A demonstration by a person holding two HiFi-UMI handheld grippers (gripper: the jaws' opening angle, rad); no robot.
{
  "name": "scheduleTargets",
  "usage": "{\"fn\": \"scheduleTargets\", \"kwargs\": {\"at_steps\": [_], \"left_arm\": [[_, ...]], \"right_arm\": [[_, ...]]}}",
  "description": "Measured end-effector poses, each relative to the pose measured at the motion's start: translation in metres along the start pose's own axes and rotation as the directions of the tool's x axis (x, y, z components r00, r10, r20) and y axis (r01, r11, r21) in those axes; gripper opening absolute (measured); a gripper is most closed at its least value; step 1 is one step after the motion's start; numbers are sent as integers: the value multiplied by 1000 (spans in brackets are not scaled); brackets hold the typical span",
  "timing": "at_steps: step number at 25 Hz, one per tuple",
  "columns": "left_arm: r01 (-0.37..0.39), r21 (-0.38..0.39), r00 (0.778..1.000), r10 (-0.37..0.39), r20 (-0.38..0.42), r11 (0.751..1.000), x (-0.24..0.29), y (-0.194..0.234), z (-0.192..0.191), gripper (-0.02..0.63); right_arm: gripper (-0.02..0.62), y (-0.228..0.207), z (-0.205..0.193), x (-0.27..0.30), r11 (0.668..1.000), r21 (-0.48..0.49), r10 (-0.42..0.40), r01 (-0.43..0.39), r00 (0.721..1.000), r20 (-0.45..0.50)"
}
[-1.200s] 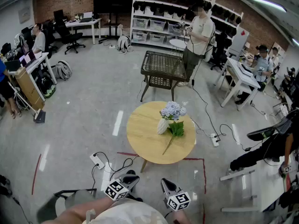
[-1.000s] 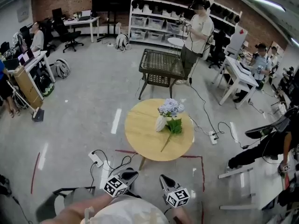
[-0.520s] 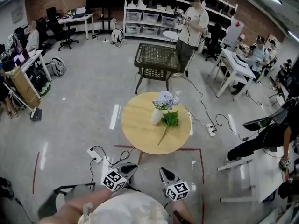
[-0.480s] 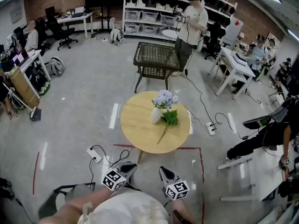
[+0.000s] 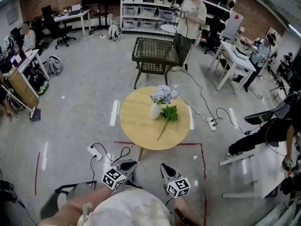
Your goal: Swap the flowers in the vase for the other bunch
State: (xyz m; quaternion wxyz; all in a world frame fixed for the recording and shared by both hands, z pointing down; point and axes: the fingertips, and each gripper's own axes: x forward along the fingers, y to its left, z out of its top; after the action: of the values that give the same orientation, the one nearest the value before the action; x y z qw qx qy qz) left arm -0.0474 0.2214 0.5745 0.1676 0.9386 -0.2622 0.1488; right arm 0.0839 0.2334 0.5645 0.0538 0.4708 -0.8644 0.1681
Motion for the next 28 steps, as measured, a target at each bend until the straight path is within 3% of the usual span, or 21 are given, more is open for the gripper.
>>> {"fn": "scheduleTargets", "kwargs": {"at_steps": [15, 28], "left_arm": [[6, 2, 1000, -6, -21, 1000, 6, 11, 2, 17], [45, 17, 999, -44, -8, 999, 36, 30, 25, 17]], "right_arm": [[11, -9, -1, 11, 1000, 23, -8, 8, 1000, -3], [11, -36, 16, 28, 999, 20, -36, 36, 999, -9]]}}
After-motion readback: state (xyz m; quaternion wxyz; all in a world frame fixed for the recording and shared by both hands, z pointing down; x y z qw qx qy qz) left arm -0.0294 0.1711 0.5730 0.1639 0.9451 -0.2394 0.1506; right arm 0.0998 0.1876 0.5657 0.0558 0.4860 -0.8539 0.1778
